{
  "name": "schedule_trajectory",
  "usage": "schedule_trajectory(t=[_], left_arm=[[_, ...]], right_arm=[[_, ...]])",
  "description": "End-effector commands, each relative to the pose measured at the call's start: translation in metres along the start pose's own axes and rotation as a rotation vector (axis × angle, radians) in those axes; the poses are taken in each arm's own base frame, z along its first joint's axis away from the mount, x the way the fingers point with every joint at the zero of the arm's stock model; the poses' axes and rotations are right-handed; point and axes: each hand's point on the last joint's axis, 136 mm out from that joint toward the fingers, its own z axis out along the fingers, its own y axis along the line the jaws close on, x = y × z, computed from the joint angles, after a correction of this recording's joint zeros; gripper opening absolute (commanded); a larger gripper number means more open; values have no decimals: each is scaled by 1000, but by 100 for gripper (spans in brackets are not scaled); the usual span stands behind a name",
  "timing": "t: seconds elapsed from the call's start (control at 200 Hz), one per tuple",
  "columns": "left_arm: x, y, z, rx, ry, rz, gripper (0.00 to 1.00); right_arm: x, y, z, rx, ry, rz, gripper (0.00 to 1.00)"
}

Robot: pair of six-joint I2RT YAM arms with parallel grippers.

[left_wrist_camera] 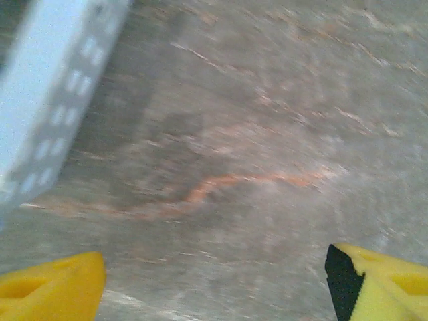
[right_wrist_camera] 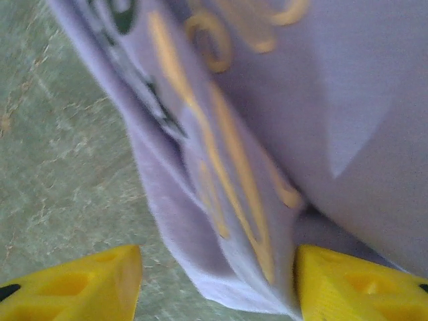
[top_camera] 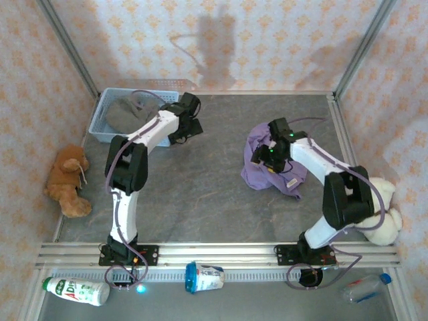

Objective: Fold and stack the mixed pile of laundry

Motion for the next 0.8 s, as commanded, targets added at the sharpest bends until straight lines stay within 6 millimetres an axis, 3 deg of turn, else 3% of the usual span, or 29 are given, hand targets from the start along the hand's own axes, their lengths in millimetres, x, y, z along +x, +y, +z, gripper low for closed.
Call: schedule_trajectory(t=[0.0,0.085,0.16,0.22,0.3,0.355,0.44,0.52,0.625,0.726,0.796], left_arm=[[-17,32,-30,-113,-89,2,86],[-13,24,-41,-61,-85,18,86],[2,-4,-51,71,-59,64,86],[22,-30,-58,165,-34,124,86],[60,-69,-65,286,26,232,86],[89,-92,-65,349,80,301,85],[135,-119,-58,418,172,390,82],[172,-131,-50,439,249,464,78],[206,-143,-44,471,313,517,75],[226,-144,-36,449,350,559,73],[232,-144,-26,433,371,571,67]], right_arm=[[-11,41,-1,-103,-16,-45,58],[-13,65,-7,-170,-13,-84,55],[-21,69,-22,-156,-57,-114,54],[-28,54,-37,-68,-116,-122,55],[-34,17,-53,89,-165,-79,56],[-31,-8,-60,163,-172,-57,56],[-19,-28,-65,204,-164,-44,56],[-3,-46,-64,243,-143,-27,57],[12,-70,-55,275,-109,37,63],[24,-70,-38,210,-50,76,63],[29,-66,-25,167,-20,96,61]])
